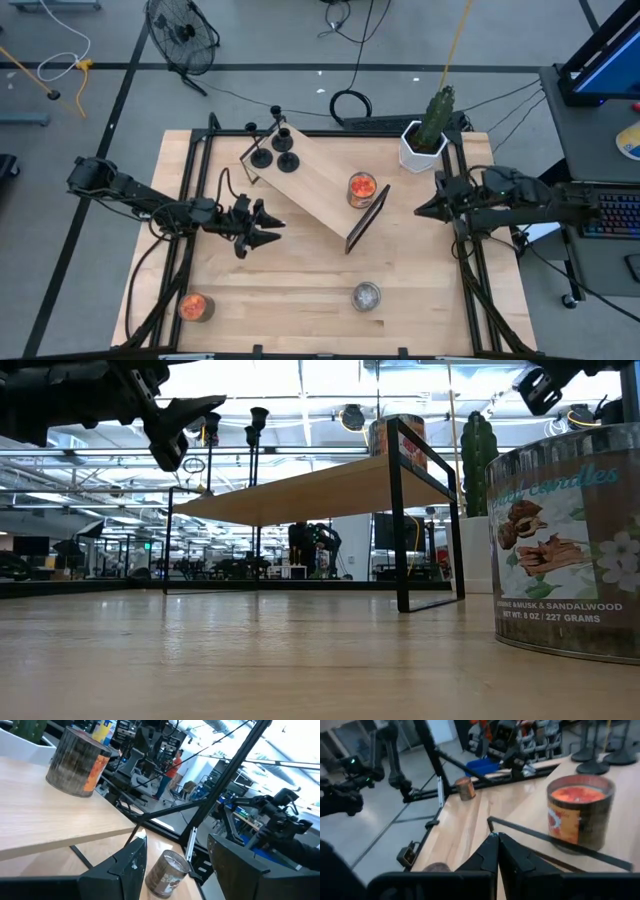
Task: Pick & Place candle stick holders
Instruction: Put the orange black candle tin on the shelf
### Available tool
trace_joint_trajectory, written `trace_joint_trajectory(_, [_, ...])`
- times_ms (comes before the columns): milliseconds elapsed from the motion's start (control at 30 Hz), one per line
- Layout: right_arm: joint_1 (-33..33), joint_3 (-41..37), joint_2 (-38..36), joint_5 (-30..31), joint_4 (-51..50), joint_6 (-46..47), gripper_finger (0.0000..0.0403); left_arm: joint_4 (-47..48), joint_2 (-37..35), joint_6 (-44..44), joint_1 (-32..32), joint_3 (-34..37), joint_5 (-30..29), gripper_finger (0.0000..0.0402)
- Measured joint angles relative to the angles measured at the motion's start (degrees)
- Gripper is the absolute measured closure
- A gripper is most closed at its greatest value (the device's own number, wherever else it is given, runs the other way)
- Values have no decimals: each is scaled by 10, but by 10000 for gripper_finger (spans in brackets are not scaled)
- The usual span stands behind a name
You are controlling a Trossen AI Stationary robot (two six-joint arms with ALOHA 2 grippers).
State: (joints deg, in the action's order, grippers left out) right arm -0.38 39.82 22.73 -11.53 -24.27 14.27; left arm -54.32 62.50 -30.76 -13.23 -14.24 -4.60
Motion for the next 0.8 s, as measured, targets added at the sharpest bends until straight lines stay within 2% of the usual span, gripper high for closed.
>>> trace_joint_trajectory(167, [0, -24, -40, 70, 11, 4, 401, 0, 0, -22, 0, 0, 0, 188])
trace_joint_trajectory(233, [0, -48, -54, 85, 37, 23, 402, 0, 0, -57, 0, 0, 0, 188])
trace_joint_trajectory(333, [0, -95, -70, 60, 101, 47, 402, 0, 0, -111, 0, -1, -11, 188])
trace_joint_trajectory(467, [0, -149, -85, 24, 168, 50, 402, 0, 0, -109, 0, -1, -22, 188])
trace_joint_trajectory(700, [0, -176, -125, 23, 174, 45, 402, 15, 0, -71, 0, -46, -29, 188])
trace_joint_trajectory(800, [0, -180, -152, 23, 174, 35, 402, 87, 0, -44, 0, -106, -29, 188])
